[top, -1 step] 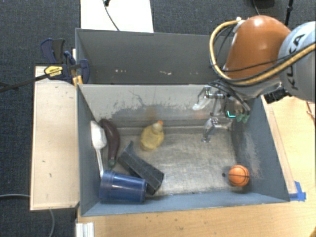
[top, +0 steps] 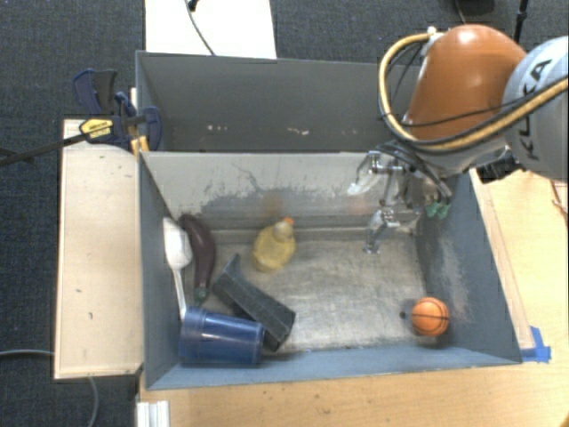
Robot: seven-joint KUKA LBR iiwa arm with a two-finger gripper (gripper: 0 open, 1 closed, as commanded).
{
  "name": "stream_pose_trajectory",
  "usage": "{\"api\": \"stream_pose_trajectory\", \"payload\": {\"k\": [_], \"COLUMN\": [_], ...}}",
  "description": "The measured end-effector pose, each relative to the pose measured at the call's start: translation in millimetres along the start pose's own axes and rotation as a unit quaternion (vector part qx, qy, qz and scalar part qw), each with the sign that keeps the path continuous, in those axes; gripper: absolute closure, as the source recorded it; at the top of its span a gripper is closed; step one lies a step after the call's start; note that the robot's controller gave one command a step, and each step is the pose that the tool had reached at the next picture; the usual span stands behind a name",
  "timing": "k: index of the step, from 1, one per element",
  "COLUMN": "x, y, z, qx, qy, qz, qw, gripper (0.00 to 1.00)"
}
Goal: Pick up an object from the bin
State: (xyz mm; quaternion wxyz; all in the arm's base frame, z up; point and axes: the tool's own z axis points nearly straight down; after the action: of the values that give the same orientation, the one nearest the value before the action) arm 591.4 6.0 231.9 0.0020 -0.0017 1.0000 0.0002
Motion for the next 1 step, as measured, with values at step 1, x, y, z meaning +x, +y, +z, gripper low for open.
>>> {"api": "stream_pose_trajectory", "payload": {"k": [1], "x": [8.3], "y": [40.8], "z": [63.9], "qx": [0.000], "qy": [-0.0015], "qz": [-0.042], "qw": [0.9991], "gripper": [0.00]}}
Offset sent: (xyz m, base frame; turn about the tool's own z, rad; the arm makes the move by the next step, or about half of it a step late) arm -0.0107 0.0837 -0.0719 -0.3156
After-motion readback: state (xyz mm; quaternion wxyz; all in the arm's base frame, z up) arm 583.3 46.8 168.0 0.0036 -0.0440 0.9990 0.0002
